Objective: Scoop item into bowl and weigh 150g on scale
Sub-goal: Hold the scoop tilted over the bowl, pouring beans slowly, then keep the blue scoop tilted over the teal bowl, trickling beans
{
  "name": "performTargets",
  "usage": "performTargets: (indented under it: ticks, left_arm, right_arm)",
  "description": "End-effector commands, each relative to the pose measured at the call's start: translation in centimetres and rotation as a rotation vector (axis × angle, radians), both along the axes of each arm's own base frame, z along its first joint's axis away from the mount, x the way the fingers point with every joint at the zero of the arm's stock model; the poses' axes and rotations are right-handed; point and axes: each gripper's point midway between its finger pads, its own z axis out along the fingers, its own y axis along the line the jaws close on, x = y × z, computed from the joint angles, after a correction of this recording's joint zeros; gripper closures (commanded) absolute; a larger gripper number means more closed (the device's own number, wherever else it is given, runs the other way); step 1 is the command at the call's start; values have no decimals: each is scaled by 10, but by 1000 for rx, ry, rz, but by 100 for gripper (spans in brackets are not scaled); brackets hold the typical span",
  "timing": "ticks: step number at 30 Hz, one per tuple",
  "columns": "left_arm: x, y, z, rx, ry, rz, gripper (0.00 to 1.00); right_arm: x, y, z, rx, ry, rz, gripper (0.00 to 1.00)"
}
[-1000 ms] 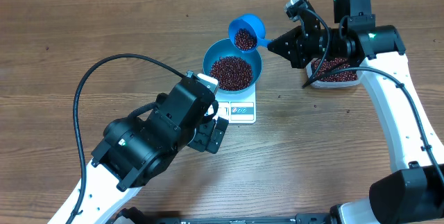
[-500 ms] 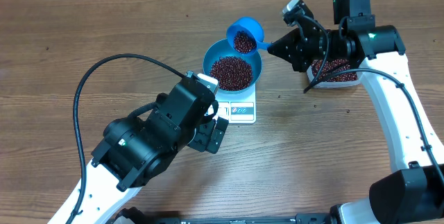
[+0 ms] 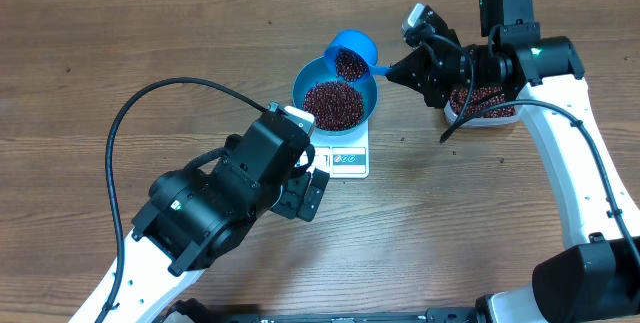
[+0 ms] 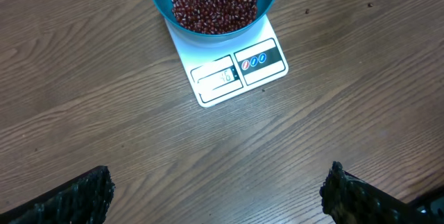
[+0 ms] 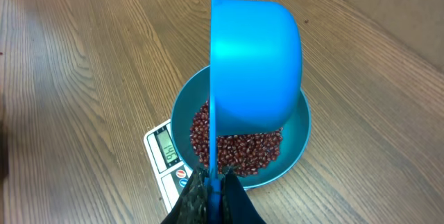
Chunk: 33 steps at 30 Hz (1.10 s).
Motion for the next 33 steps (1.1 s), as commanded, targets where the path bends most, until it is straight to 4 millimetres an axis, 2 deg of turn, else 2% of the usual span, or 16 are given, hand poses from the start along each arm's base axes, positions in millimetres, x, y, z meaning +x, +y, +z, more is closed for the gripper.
performTargets:
  ticks: [1, 33]
  left_arm:
    - [3, 2, 10, -4, -36, -5, 0]
    - [3, 2, 10, -4, -36, -5, 1]
  right_arm:
    - [-2, 2, 11, 15, -36, 22, 96]
    - [-3, 2, 10, 22, -5, 3, 96]
